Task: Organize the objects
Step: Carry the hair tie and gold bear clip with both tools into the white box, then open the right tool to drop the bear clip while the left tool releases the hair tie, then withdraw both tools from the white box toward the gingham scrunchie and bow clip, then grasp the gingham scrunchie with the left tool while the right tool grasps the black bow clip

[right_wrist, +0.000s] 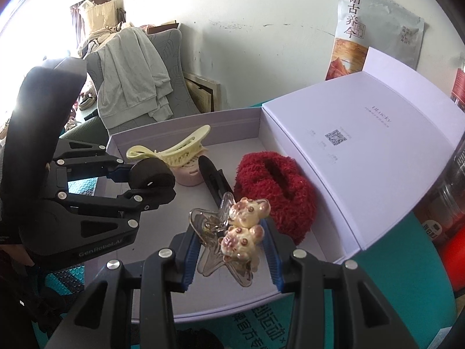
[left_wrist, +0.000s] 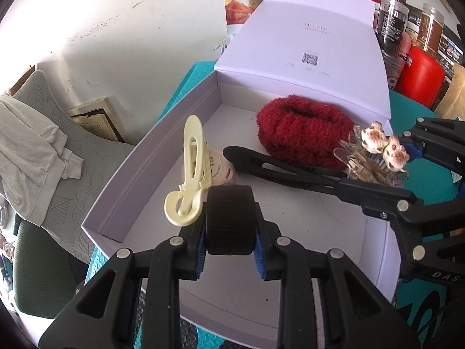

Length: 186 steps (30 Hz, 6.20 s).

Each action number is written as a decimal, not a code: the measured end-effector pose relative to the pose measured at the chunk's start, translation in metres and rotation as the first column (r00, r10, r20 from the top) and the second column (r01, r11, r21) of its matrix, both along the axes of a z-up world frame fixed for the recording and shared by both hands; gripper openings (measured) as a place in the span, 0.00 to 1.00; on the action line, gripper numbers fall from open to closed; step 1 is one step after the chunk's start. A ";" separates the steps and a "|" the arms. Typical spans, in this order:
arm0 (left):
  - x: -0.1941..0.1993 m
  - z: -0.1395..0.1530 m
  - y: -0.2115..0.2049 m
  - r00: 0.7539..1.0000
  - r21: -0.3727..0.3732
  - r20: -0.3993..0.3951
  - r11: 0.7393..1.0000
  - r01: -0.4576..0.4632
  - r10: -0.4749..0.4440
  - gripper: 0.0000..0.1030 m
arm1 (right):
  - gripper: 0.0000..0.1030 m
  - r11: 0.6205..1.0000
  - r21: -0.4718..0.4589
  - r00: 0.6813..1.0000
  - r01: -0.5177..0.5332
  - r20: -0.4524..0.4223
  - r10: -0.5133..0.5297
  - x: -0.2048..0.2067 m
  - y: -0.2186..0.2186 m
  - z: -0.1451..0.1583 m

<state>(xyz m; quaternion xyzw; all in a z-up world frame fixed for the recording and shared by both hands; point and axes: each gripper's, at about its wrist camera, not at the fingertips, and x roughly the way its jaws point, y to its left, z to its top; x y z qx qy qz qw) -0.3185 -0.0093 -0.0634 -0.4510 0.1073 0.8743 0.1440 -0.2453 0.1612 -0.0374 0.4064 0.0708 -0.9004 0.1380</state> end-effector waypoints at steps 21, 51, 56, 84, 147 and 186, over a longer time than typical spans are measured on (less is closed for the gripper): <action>-0.027 -0.029 0.005 0.999 -0.034 0.030 0.999 0.015 -0.014 0.24 | 0.39 1.000 0.013 0.999 -0.006 0.038 0.005 -0.027 -0.005 -0.024; -0.039 -0.014 -0.003 0.997 -0.047 0.064 0.998 -0.048 0.051 0.34 | 0.41 1.000 0.030 0.999 0.003 0.041 -0.005 -0.021 -0.001 -0.015; -0.026 0.002 0.002 0.998 -0.049 0.041 0.998 -0.050 0.052 0.39 | 0.47 0.999 0.036 1.000 0.012 0.011 -0.013 -0.014 0.001 -0.003; 0.076 0.111 -0.007 0.989 -0.013 -0.112 0.995 -0.098 0.096 0.43 | 0.47 0.997 0.056 0.988 0.062 -0.143 -0.053 0.063 -0.006 0.085; 0.242 0.031 0.043 1.000 0.156 0.001 0.988 -0.006 0.006 0.61 | 0.55 0.988 -0.033 0.989 0.149 -0.006 -0.150 0.206 0.036 0.000; 0.187 -0.025 0.051 0.995 0.207 0.079 0.977 0.041 -0.059 0.30 | 0.35 0.998 -0.058 0.994 -0.007 0.105 0.013 0.099 0.024 -0.047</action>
